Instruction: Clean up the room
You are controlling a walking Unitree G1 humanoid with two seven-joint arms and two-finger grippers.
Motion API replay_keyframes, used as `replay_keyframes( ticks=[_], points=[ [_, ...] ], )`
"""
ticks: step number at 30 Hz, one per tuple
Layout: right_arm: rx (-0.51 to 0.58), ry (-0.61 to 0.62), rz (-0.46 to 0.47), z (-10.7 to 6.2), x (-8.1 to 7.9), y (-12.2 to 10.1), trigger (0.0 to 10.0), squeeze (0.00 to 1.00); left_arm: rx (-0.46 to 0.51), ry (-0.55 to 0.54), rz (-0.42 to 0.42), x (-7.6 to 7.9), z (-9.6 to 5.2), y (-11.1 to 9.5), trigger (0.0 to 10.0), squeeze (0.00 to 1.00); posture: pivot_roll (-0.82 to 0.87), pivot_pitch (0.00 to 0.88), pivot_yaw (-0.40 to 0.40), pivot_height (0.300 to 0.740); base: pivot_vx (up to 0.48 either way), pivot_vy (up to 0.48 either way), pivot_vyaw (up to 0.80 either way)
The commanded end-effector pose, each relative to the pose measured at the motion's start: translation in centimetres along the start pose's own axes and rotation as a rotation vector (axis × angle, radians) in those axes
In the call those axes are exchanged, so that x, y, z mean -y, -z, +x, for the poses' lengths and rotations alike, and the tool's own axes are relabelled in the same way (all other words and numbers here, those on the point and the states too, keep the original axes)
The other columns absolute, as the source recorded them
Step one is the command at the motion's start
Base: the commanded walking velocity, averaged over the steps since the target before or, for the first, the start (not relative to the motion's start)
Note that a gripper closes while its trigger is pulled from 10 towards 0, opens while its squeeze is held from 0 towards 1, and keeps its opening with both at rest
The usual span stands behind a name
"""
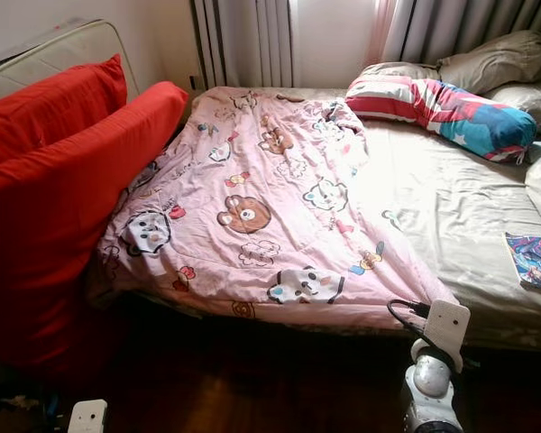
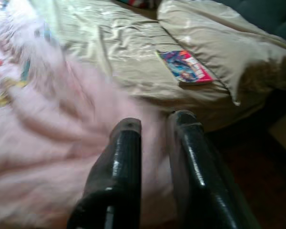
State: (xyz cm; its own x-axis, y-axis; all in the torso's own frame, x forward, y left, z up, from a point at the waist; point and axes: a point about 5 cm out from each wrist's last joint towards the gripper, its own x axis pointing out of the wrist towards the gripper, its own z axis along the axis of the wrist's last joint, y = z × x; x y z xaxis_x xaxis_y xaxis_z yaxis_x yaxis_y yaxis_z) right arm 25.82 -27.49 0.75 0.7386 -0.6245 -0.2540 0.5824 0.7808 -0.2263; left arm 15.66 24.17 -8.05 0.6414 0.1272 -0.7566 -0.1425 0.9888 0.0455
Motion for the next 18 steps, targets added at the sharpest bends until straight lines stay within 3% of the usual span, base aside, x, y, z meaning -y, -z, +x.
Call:
replay_keyframes(
  ticks=[1, 8, 9, 10, 11, 14, 18],
  points=[
    [-0.027, 0.021, -0.01, 0.0, 0.4, 0.5, 10.0, 1.0, -0.031, -0.005, 0.001, -0.2, -0.1, 0.5, 10.0, 0.0, 0.01, 0.0, 0.03, 0.74, 0.0, 0.0, 0.0],
    [-0.067, 0.031, -0.009, -0.1, 0.7, 1.1, 10.0, 1.0, -0.041, -0.014, -0.001, -1.0, -0.3, 0.8, 10.0, 0.0, 0.01, 0.0, 0.031, 0.74, 0.0, 0.0, 0.0],
    [-0.077, 0.011, -0.01, -0.2, 0.5, 1.2, 10.0, 0.79, -0.044, -0.016, -0.002, -1.2, -0.4, 0.8, 10.0, 0.0, 0.01, 0.0, 0.031, 0.74, 0.0, 0.0, 0.0],
    [-0.084, -0.005, -0.011, -0.3, 0.4, 1.4, 10.0, 0.33, -0.045, -0.018, -0.002, -1.3, -0.4, 0.9, 10.0, 0.0, 0.01, 0.0, 0.03, 0.74, 0.0, 0.0, 0.0],
    [-0.095, -0.026, -0.007, -0.4, 0.1, 1.5, 10.0, 0.0, -0.047, -0.02, -0.003, -1.4, -0.5, 0.9, 10.0, 0.0, 0.01, 0.0, 0.029, 0.74, 0.0, 0.0, 0.0],
    [-0.13, -0.1, -0.002, -0.7, -0.7, 2.0, 10.0, 0.0, -0.048, -0.023, -0.004, -1.5, -0.5, 0.9, 10.0, 0.0, 0.0, 0.0, 0.028, 0.74, 0.0, 0.0, 0.0],
    [-0.254, -0.346, -0.018, -2.4, -3.2, 4.0, 10.0, 0.0, -0.042, -0.021, -0.007, -1.6, -0.3, 0.4, 10.0, 0.0, -0.01, 0.0, 0.026, 0.74, 0.0, 0.0, 0.0]
  ],
)
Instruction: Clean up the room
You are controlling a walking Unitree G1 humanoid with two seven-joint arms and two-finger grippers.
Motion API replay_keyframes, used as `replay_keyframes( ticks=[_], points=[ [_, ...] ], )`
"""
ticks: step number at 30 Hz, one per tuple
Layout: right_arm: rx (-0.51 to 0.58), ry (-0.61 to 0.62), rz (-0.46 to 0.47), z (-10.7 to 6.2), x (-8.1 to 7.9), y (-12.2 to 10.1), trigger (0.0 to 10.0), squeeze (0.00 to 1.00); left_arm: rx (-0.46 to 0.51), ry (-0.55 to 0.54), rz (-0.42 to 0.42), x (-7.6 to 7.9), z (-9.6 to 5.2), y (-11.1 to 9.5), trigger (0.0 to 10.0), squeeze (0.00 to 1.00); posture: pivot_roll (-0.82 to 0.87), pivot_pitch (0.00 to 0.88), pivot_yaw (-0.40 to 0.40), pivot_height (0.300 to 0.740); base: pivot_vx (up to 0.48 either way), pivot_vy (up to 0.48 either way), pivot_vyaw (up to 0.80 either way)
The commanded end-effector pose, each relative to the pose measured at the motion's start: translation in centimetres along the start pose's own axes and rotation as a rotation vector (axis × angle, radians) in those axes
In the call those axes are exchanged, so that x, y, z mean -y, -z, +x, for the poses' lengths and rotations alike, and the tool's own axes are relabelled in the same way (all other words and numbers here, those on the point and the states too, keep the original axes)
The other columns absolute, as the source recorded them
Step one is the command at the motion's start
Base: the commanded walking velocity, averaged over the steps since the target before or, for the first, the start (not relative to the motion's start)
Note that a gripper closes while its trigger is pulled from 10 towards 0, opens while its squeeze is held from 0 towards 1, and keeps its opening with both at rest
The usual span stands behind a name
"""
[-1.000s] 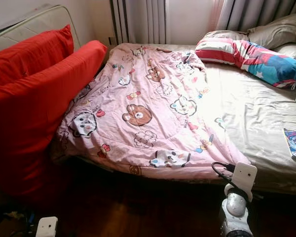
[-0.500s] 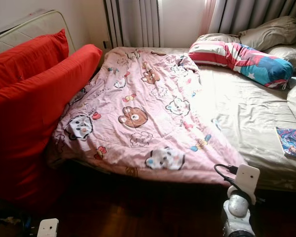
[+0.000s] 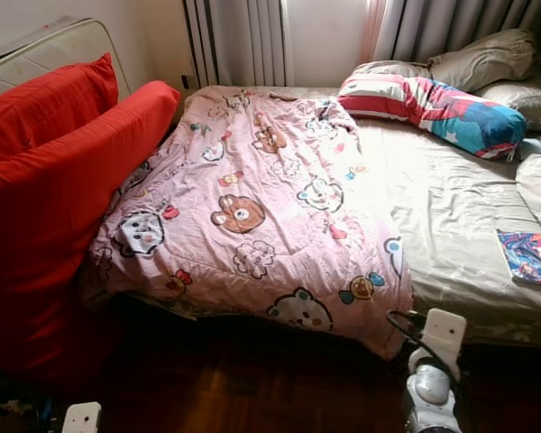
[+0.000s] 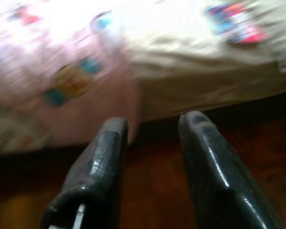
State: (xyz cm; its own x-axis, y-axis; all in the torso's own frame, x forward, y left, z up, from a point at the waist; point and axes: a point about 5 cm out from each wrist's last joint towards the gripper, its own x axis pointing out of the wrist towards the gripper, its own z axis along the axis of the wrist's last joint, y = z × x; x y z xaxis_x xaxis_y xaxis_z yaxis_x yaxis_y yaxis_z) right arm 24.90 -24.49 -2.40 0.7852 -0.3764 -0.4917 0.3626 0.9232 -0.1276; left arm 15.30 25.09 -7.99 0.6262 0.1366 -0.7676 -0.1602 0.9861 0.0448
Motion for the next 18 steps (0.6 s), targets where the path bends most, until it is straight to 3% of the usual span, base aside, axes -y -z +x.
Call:
replay_keyframes(
  ticks=[1, 2, 5, 11, 18],
  points=[
    [-0.081, -0.102, -0.02, -0.4, -1.2, 1.4, 10.0, 0.0, -0.023, -0.008, 0.007, -0.6, -0.1, 0.1, 10.0, 0.0, -0.01, 0.0, 0.026, 0.74, 0.0, 0.0, 0.0],
    [-0.141, -0.167, -0.037, -0.9, -2.0, 2.6, 10.0, 0.0, -0.02, -0.006, 0.007, -0.5, 0.0, -0.1, 10.0, 0.0, -0.01, 0.0, 0.024, 0.74, 0.0, 0.0, 0.0],
    [-0.176, -0.225, -0.082, -1.4, -2.4, 3.6, 10.0, 0.0, -0.019, -0.007, 0.007, -0.5, 0.1, -0.3, 10.0, 0.0, -0.01, 0.0, 0.022, 0.74, 0.0, 0.0, 0.0],
    [-0.329, -0.176, -0.074, -3.1, -1.4, 7.4, 10.0, 0.0, -0.01, -0.007, 0.006, 0.0, 0.2, -0.5, 10.0, 0.0, 0.01, 0.0, 0.027, 0.74, 0.0, 0.0, 0.0],
    [-0.377, -0.19, -0.043, -4.3, -1.8, 9.1, 10.0, 0.0, -0.02, -0.011, 0.01, 0.1, 0.3, -0.4, 10.0, 0.0, 0.0, 0.0, 0.043, 0.74, 0.0, 0.0, 0.0]
  ],
)
